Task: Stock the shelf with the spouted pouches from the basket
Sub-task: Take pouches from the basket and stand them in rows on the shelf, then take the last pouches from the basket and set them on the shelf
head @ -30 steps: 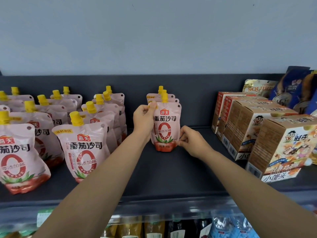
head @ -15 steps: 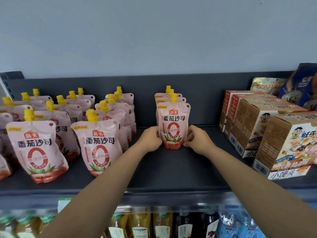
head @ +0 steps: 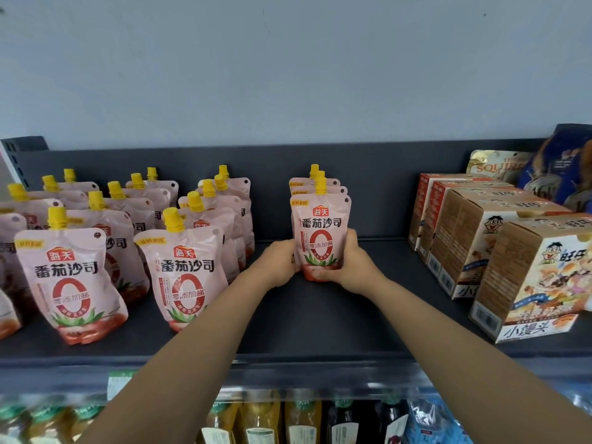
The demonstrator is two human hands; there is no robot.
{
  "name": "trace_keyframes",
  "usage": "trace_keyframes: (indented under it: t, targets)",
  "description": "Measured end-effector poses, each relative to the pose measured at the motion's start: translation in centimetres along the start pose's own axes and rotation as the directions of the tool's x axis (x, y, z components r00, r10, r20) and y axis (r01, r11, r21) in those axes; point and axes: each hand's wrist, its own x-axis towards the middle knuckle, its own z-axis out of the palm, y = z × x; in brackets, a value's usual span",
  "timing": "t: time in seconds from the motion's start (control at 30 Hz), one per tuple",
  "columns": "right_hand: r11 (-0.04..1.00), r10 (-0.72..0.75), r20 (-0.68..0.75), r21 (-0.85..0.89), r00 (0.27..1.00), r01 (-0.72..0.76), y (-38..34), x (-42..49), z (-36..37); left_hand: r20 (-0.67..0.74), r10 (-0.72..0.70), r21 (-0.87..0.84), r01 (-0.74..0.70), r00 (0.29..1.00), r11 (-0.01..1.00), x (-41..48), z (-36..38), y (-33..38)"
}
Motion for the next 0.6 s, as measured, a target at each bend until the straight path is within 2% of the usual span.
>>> trace_keyframes:
  t: [0.17,0.3,0.4,0.5,0.6]
  targets:
    - [0.998,0.03,-0.022,-0.052,0.999,-0.031,-0.2,-0.2,0.1,-0.005,-0.063,0.09,0.063,0.998,0.994,-0.1,0.2,0.6]
    - [0.994,0.03,-0.125,-0.104,0.992,-0.043,-0.7,-1.4,0.3,-0.051,-0.113,0.166,0.12,0.992,0.979,-0.8,0.4,1.0]
    - [0.969,0.081,-0.176,-0.216,0.981,-0.118,-1.2,-3.5,-0.5,-0.101,-0.147,0.068,0.154,0.984,0.986,-2.2,0.4,1.4]
    - [0.901,0.03,-0.239,-0.415,0.971,-0.13,-1.8,-7.0,-2.5,-0.27,-0.114,0.024,0.125,0.956,0.992,-5.1,0.5,2.9]
    - [0.822,-0.074,-0.267,-0.562,0.961,-0.093,-2.7,-11.6,-5.1,-0.458,0.054,0.141,0.013,0.887,0.99,-9.2,0.8,5.6]
